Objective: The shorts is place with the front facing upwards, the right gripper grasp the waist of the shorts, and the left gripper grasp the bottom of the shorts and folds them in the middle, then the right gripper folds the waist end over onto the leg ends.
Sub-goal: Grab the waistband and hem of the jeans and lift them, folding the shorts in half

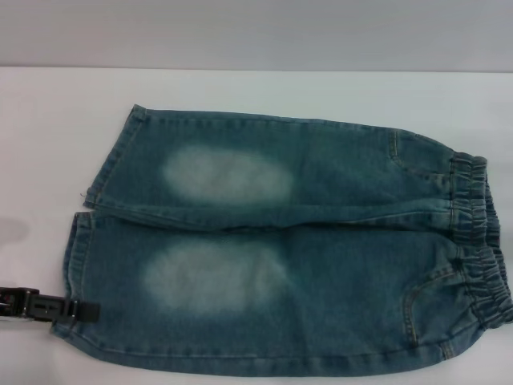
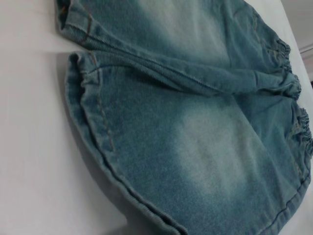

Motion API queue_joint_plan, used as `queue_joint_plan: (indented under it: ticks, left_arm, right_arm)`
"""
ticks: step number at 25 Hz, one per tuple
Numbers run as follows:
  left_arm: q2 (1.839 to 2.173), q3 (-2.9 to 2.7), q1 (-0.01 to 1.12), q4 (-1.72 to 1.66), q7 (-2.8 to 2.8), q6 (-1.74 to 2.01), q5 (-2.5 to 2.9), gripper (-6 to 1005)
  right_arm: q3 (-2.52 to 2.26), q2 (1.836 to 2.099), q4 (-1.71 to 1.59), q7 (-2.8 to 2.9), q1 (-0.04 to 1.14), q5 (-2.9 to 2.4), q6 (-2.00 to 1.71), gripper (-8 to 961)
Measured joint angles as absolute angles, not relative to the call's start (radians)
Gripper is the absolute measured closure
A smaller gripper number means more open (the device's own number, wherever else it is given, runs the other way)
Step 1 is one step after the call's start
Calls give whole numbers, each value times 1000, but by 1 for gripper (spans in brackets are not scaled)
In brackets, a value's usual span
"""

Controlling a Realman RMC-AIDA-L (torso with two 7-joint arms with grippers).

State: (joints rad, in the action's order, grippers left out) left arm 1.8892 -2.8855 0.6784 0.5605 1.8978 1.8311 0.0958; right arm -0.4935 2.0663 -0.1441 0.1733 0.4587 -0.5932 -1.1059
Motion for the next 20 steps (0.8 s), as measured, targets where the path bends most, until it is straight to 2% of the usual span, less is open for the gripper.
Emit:
queue_joint_plan:
  ticks: [6,9,20]
  left_arm:
    - [1891,-2885,678,566,1896,1827,95,333]
    - [1892,-2885,678,566,1893,1824,96,559]
    - [1897,-2884,679,563,1912,1817,90,776]
  right_arm:
    - [-489,2066,-148,173,451,-590,-1106,259]
    - [-488,2066,-149,173,448,-589,-1106,258]
    - [-490,2064,-149,185,438,-589,-1106,259]
